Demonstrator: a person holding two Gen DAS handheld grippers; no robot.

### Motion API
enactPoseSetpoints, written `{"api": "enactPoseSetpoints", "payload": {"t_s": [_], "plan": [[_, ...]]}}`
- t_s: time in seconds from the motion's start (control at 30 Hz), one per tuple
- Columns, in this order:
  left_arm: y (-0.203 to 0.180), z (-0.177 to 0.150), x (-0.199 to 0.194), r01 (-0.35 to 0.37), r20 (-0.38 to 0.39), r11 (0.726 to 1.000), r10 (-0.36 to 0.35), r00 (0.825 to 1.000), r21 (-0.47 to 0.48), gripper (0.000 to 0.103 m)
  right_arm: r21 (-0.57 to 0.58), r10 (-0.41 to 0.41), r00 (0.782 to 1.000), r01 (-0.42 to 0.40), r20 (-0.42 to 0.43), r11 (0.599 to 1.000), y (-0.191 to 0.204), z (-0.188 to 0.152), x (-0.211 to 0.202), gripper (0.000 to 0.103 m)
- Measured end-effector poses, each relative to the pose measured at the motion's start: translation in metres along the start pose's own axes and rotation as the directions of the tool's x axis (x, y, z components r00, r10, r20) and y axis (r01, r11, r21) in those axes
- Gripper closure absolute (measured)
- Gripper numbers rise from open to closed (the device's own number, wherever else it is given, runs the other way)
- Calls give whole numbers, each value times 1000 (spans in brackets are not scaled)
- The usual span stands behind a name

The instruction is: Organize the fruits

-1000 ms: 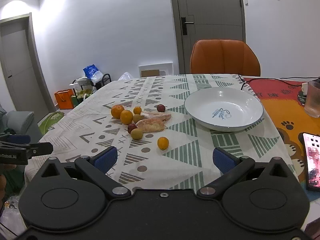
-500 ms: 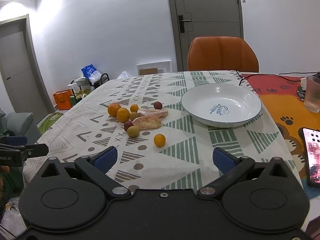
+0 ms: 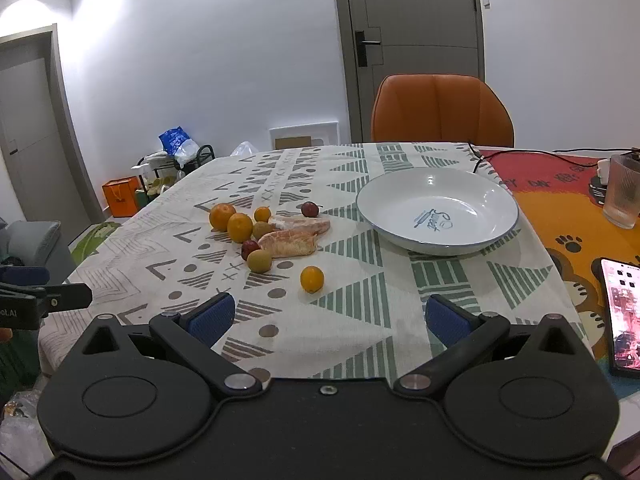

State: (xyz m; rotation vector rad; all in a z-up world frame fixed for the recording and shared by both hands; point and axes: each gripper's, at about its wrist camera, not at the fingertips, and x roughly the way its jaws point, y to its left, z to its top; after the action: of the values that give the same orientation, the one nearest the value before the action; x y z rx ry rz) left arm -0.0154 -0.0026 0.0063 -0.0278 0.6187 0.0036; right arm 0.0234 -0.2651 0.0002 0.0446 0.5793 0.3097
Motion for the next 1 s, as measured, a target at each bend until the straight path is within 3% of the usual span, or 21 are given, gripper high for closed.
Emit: {"api": "enactPoseSetpoints", "payload": {"t_s": [0.77, 1.0], "plan": [[2, 8, 7, -13, 8, 1000, 13, 1000, -15, 0, 29, 2, 1000, -2, -6, 1000, -10, 0, 3, 0], [4, 13, 15, 3, 22, 1000, -3, 1000, -16, 0, 39, 44, 999, -44, 7, 998, -14, -1, 8, 0]]}}
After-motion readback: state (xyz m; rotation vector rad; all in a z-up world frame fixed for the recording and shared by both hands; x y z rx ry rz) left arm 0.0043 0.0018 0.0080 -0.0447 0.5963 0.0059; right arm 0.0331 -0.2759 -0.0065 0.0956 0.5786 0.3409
